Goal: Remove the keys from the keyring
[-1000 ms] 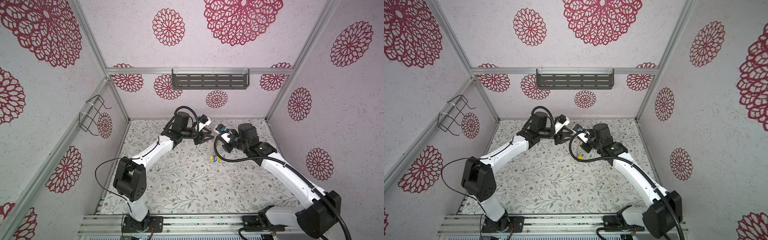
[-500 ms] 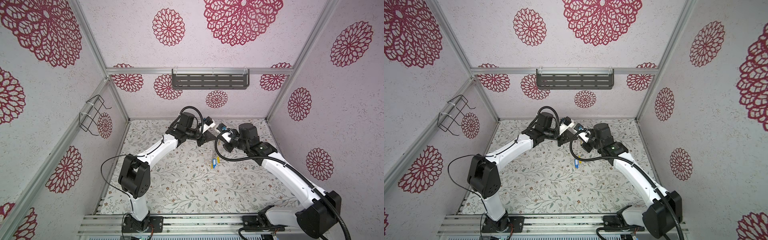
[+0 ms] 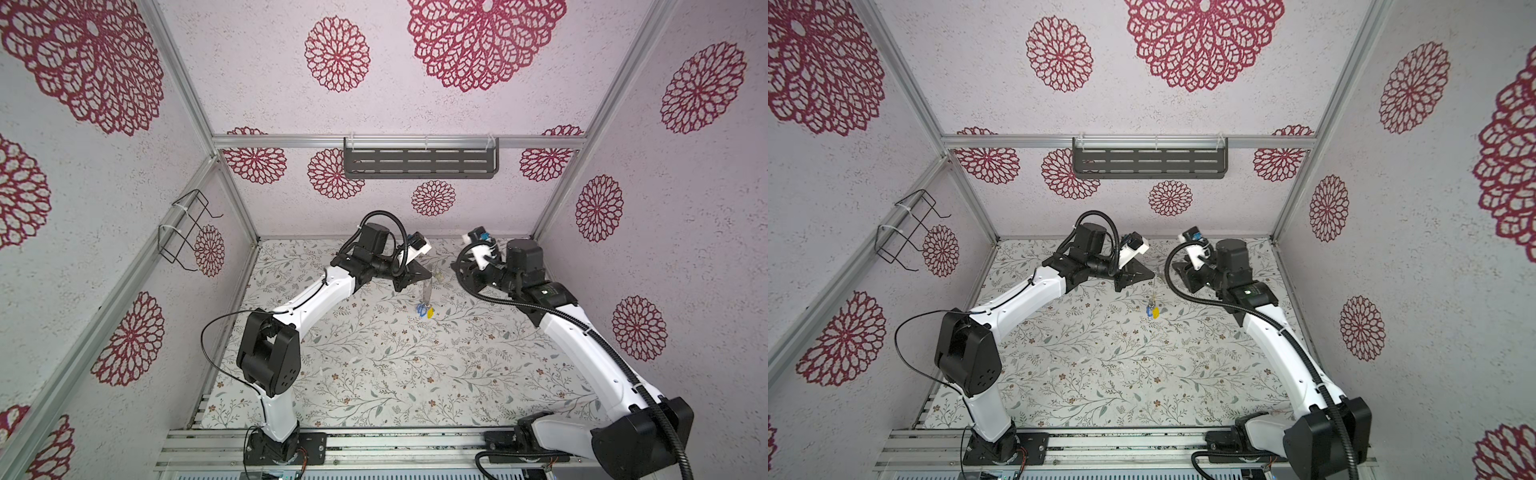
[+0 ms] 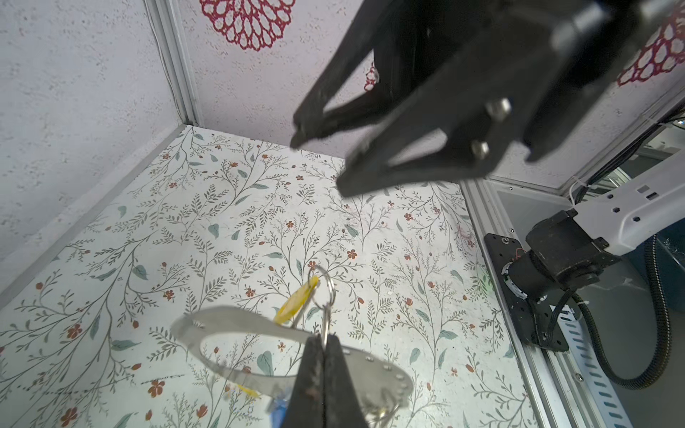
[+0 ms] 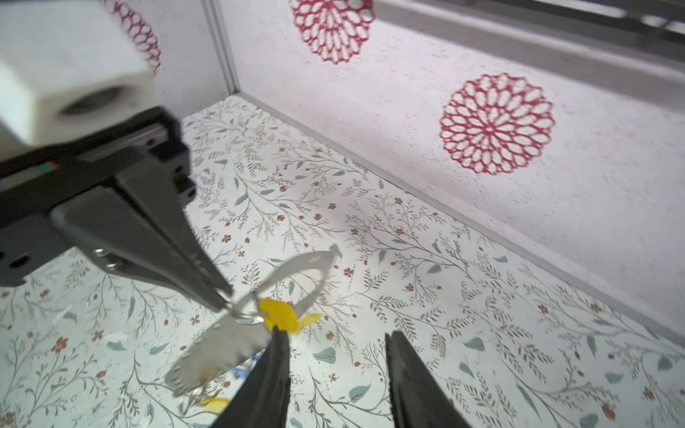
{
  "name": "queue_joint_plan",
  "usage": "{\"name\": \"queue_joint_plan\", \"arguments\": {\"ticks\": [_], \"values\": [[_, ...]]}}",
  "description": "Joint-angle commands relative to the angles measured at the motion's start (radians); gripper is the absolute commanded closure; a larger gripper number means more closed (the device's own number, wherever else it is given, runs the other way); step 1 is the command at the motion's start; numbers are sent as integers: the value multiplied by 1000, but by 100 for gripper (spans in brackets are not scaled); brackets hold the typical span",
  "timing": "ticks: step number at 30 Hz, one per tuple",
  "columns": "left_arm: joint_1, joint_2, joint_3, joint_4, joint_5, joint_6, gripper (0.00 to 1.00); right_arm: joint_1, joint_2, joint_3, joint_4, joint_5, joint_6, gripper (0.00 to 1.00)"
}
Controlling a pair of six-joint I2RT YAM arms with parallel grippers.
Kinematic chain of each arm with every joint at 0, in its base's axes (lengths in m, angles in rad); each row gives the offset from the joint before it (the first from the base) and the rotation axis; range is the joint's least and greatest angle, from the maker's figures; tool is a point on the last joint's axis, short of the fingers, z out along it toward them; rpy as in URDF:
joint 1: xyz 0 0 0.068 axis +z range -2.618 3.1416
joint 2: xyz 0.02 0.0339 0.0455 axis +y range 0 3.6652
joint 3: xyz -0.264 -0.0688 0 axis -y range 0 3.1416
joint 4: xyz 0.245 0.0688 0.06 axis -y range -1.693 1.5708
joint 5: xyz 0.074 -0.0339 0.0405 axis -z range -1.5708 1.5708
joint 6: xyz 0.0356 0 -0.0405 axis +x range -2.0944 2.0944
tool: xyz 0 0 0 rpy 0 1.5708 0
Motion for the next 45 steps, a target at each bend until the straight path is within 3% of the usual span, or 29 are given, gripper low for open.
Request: {"name": "queue_joint_plan", "arguments": {"ticks": [1,8,18,24,29,34,38,45], "values": [[6,-35,-4,31,31,4,100,-11,-41,-43,73,-163,118,55],[10,-53,3,39,42,-9,100,3,4,-68,99,-250,131,49],[10,-63,30,42,59,-32,100,63,72,-57,105,-189,90,46],[10,-66,43,38,67,-43,100,71,111,-23,106,-162,65,50],[10,-65,44,43,74,-51,100,76,124,-2,149,-130,72,60],[11,-60,48,52,53,-86,100,76,115,-20,197,-122,103,84],[17,-68,24,149,18,-182,100,84,102,-62,197,-100,131,100],[14,-72,-44,391,-141,-464,100,119,35,-198,290,-56,209,100]]}}
